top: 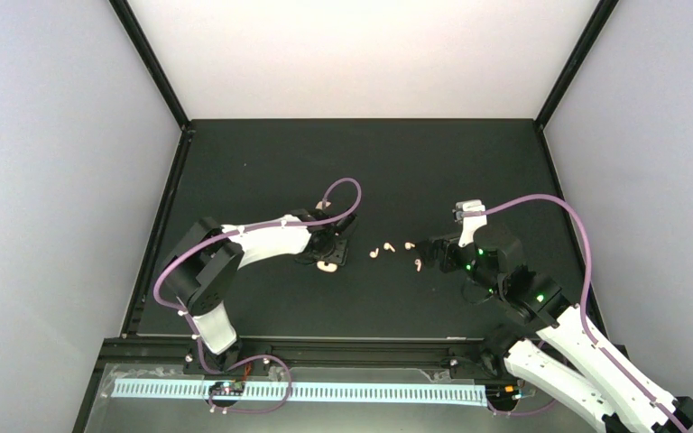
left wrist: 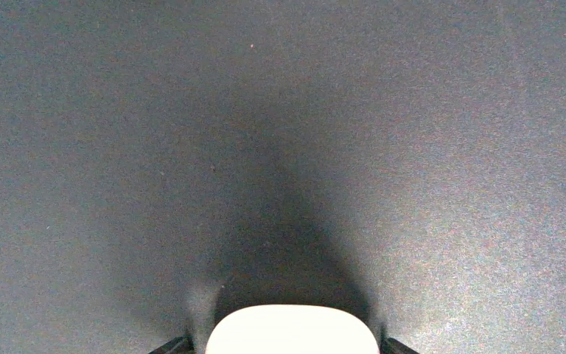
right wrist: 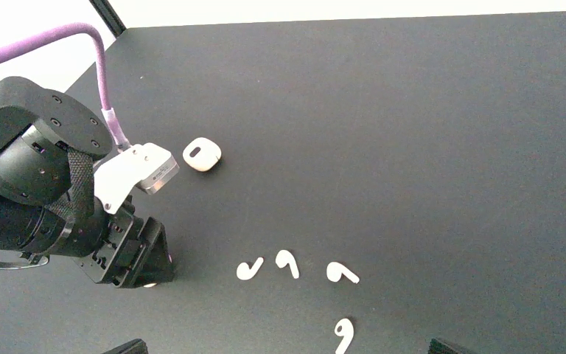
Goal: Insert the wireless bluetooth earbuds into the charging case
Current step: Pick up the charging case at the center of the board.
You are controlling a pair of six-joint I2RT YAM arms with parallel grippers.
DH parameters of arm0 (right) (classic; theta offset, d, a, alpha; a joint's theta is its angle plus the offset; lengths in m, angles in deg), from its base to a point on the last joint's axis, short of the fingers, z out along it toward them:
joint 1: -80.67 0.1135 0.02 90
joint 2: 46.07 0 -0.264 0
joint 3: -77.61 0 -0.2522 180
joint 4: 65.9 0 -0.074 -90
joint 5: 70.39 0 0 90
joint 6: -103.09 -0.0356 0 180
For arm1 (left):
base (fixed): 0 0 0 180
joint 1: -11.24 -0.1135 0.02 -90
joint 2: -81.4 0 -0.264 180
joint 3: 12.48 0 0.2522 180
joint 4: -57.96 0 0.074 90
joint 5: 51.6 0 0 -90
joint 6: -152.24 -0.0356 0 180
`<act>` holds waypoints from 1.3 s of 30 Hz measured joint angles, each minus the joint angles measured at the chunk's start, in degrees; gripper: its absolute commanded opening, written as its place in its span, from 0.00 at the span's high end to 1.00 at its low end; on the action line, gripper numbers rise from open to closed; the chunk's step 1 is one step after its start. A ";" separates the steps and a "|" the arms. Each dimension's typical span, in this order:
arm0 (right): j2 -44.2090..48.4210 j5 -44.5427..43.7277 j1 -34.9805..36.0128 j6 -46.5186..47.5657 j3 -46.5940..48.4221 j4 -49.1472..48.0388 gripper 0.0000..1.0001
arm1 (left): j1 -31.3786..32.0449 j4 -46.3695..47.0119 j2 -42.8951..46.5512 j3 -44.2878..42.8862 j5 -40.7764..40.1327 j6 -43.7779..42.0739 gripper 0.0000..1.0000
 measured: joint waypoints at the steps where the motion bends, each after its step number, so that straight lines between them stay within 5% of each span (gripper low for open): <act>1: 0.00 0.02 0.00 0.00 0.00 0.00 0.00 | 0.04 0.15 0.00 0.04 -0.07 0.00 0.33; 11: 0.00 0.00 0.00 0.00 0.00 0.00 0.00 | 0.72 1.38 0.28 0.63 -0.52 -0.42 0.19; 30: 0.00 0.00 0.00 0.00 0.00 0.00 0.00 | 1.99 1.07 1.66 2.12 -1.92 -1.25 0.19; 39: 0.00 0.00 0.00 0.00 0.00 0.00 0.00 | 2.62 -0.22 1.90 2.12 -2.08 -1.31 0.31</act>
